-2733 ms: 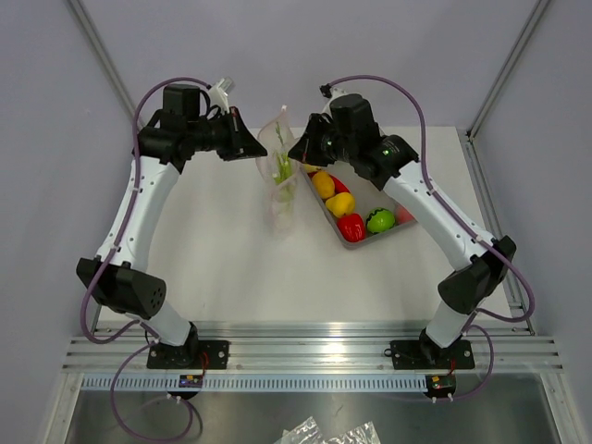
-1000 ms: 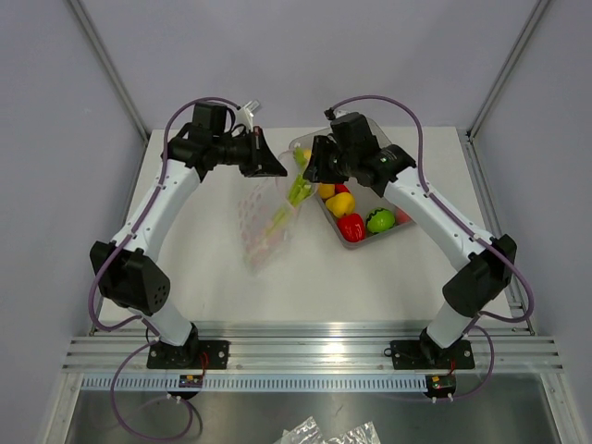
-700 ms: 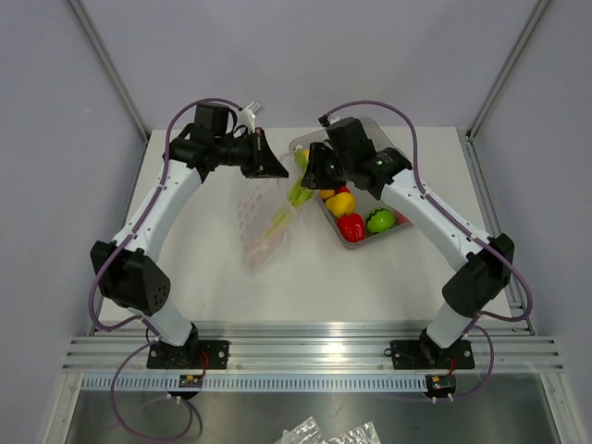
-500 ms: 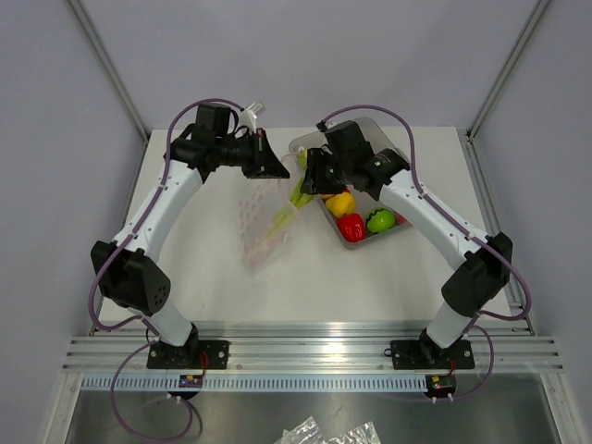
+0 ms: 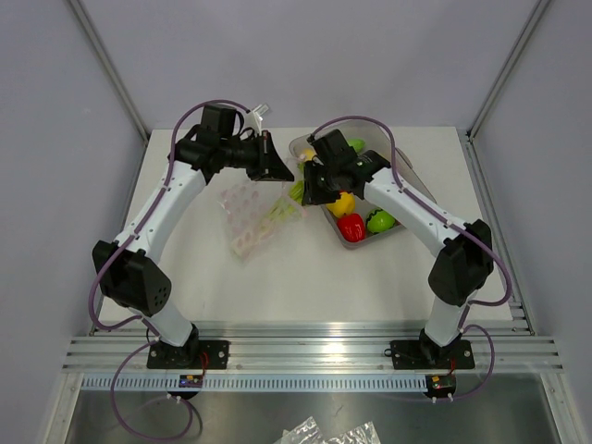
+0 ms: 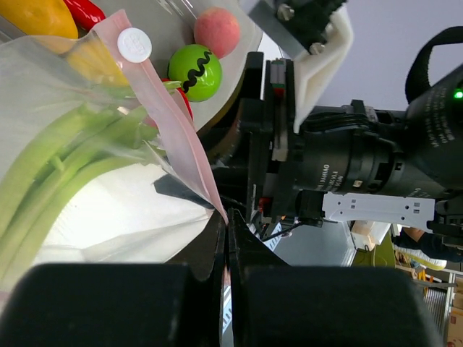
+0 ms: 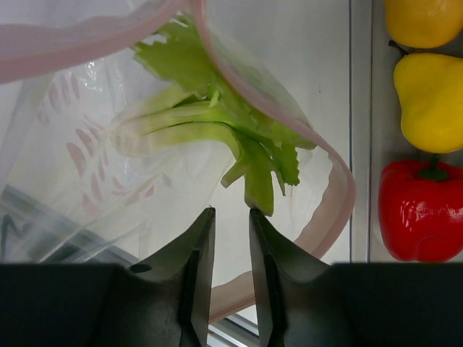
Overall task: Place the food in the zip-top bag and seal the zipper
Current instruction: Adjust the fake vegetable in the zipper food storage bag.
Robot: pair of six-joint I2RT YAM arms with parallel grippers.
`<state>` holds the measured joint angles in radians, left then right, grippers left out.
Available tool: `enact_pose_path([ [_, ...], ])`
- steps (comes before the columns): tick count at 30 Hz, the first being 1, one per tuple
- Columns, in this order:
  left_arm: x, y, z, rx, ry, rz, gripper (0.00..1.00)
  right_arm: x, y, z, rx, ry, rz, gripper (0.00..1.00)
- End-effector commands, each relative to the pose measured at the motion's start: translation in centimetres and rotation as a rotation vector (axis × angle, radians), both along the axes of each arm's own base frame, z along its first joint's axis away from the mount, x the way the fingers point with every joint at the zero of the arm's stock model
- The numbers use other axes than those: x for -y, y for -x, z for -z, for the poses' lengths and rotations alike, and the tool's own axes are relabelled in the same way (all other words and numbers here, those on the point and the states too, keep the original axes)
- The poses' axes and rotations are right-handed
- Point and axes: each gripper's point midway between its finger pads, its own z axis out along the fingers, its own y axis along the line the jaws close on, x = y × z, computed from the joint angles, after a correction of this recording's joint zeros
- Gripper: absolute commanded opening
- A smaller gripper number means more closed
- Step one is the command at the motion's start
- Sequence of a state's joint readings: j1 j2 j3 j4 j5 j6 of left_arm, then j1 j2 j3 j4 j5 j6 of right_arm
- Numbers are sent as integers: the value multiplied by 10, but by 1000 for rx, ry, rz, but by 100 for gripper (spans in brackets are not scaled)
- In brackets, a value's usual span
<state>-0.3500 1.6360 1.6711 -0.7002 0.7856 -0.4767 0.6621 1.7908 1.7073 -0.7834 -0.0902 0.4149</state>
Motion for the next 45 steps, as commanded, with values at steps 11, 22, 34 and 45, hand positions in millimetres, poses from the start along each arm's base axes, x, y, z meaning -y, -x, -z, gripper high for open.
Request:
enact_pose_path([
  [11,2,6,-19,78,14,16,0,17,-15,-40,188,15,128,46],
  [22,6,8,-25,83,40,27,0,17,-14,8,96,90,128,56],
  [34,9,15,-20,67,41,50,0,-12,-18,-12,137,-81,87,0],
  [45,19,28,-11,46,41,109,0,-27,-30,-63,239,-212,94,0],
])
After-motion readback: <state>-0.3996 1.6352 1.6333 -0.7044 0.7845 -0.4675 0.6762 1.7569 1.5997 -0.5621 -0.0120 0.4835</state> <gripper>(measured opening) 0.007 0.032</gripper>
